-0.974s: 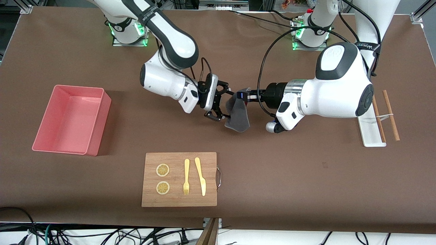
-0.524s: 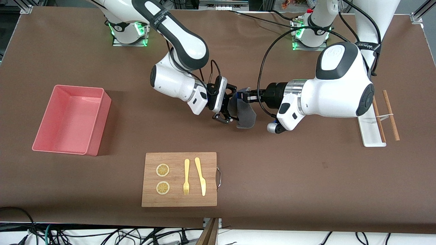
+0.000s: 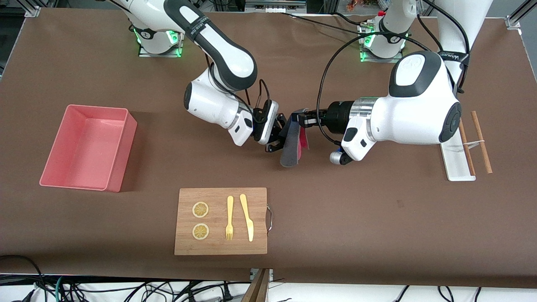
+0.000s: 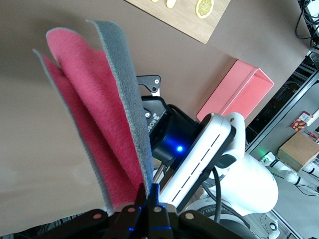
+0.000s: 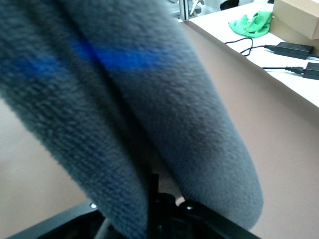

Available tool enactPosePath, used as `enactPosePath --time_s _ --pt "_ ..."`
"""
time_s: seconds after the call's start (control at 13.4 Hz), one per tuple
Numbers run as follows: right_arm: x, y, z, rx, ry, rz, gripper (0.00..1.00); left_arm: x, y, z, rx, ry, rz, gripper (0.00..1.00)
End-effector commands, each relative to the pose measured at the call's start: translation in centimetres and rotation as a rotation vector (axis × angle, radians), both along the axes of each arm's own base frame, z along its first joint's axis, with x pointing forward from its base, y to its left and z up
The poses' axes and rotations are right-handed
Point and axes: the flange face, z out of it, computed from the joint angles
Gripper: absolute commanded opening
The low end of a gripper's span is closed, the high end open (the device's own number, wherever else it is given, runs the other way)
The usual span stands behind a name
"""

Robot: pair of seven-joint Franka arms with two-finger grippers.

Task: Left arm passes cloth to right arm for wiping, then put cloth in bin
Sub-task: 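Grasp the cloth with the right gripper beside the left gripper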

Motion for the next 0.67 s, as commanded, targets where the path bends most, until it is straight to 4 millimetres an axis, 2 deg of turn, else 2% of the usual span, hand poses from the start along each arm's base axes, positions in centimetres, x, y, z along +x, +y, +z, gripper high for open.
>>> enactPosePath --time_s 0.0,0.07,0.37,0.6 --pt "1.4 -1.2 0.6 -0.007 -0.021 -0.006 0.0 0.2 0.0 0.7 -0.01 0.002 0.0 0.52" --pt "1.7 -1.9 0.8 -0.006 -0.008 0.014 0.0 0.2 0.1 0.7 -0.009 0.0 -0.001 1.0" --pt "2.4 -3.7 1.7 -0.031 0.081 0.029 0.0 0.6 1.0 0.8 -0.007 0.002 0.012 1.0" --pt "2.4 -5.4 5.2 -0.114 0.166 0.064 0.0 0.3 2.0 1.2 0.059 -0.023 -0.014 1.0"
